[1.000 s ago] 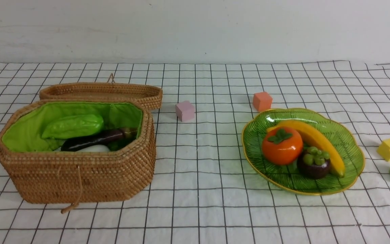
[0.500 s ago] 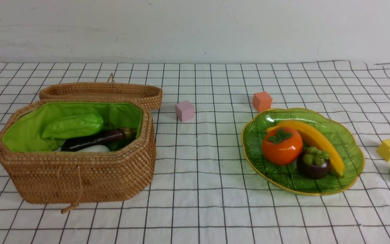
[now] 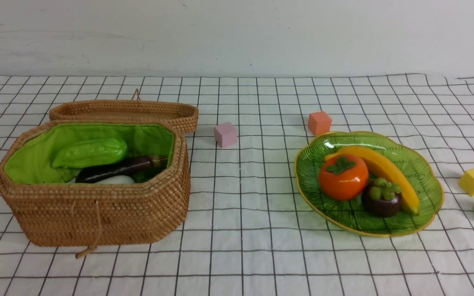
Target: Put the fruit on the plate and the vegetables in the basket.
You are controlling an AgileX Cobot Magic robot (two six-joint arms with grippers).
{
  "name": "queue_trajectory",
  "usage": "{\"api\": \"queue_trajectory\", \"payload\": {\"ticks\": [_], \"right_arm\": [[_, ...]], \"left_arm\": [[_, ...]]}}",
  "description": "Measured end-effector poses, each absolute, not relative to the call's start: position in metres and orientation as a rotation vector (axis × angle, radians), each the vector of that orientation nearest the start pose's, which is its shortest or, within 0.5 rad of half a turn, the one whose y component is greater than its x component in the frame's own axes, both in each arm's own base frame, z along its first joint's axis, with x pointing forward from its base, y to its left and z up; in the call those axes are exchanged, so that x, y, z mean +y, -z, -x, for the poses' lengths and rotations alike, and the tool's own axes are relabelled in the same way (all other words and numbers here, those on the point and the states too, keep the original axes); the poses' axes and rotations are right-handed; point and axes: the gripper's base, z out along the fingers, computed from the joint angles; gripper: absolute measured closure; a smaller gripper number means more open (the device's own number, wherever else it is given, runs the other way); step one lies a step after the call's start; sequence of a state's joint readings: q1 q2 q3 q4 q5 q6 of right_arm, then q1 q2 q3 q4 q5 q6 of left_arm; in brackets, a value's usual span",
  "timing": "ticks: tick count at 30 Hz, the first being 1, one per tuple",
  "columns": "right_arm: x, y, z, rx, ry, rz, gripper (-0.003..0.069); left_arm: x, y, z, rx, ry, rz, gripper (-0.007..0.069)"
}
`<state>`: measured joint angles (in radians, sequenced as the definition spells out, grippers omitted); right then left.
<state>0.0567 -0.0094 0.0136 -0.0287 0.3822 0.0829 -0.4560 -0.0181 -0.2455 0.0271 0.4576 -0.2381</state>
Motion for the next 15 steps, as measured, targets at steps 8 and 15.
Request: {"api": "queue_trajectory", "payload": {"ticks": [8, 15], "right_arm": [[0.002, -0.175, -0.052, 1.870, -0.068, -0.007, 0.0648], [0.002, -0.175, -0.052, 1.870, -0.068, -0.007, 0.0643]], "left_arm": [[-0.006, -0.196, -0.055, 1.637, 0.260, 0.106, 0.0638], [-0.007, -0.169, -0.052, 1.884, 0.254, 0.134, 0.0638]]}}
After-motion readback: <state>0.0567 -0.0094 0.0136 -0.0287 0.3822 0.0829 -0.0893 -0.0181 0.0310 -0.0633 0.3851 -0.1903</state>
